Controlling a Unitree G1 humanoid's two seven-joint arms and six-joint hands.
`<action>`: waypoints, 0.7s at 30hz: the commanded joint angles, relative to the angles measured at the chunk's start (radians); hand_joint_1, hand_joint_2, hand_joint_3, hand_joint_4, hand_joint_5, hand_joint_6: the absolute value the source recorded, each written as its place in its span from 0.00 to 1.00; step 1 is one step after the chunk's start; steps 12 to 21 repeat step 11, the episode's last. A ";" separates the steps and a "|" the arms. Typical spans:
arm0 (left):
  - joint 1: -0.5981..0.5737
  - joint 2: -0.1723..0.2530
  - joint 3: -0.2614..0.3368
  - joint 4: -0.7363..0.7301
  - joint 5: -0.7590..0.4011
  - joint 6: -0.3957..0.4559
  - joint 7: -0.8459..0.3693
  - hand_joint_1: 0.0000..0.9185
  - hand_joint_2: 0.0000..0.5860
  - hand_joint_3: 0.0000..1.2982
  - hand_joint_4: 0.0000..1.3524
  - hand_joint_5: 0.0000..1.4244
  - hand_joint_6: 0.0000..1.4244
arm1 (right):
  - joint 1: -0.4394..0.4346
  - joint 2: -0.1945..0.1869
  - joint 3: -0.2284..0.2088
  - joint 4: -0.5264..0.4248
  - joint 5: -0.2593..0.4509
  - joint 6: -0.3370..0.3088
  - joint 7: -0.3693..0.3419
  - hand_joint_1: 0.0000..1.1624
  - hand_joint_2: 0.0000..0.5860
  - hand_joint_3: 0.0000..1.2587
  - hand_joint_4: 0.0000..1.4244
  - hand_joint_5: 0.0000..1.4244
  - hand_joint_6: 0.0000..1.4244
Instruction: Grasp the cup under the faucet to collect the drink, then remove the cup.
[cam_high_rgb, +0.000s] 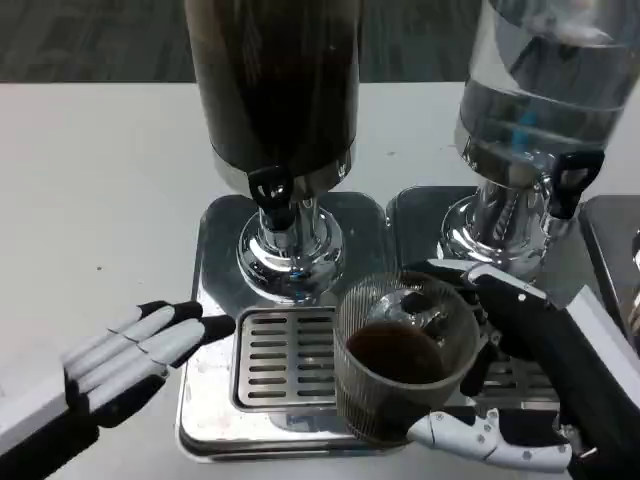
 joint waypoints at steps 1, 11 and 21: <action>0.005 0.013 -0.010 -0.011 -0.019 0.010 -0.015 0.00 0.10 0.00 0.00 0.00 0.00 | -0.007 0.006 -0.012 -0.027 0.031 -0.014 -0.008 0.66 0.43 0.38 0.38 0.50 0.65; 0.028 -0.014 -0.006 -0.075 -0.001 0.047 -0.015 0.00 0.10 0.00 0.00 0.00 0.00 | 0.005 -0.017 -0.059 -0.022 0.085 -0.034 0.008 0.65 0.43 0.39 0.38 0.50 0.65; 0.028 -0.014 -0.006 -0.075 -0.001 0.047 -0.015 0.00 0.10 0.00 0.00 0.00 0.00 | 0.005 -0.017 -0.059 -0.022 0.085 -0.034 0.008 0.65 0.43 0.39 0.38 0.50 0.65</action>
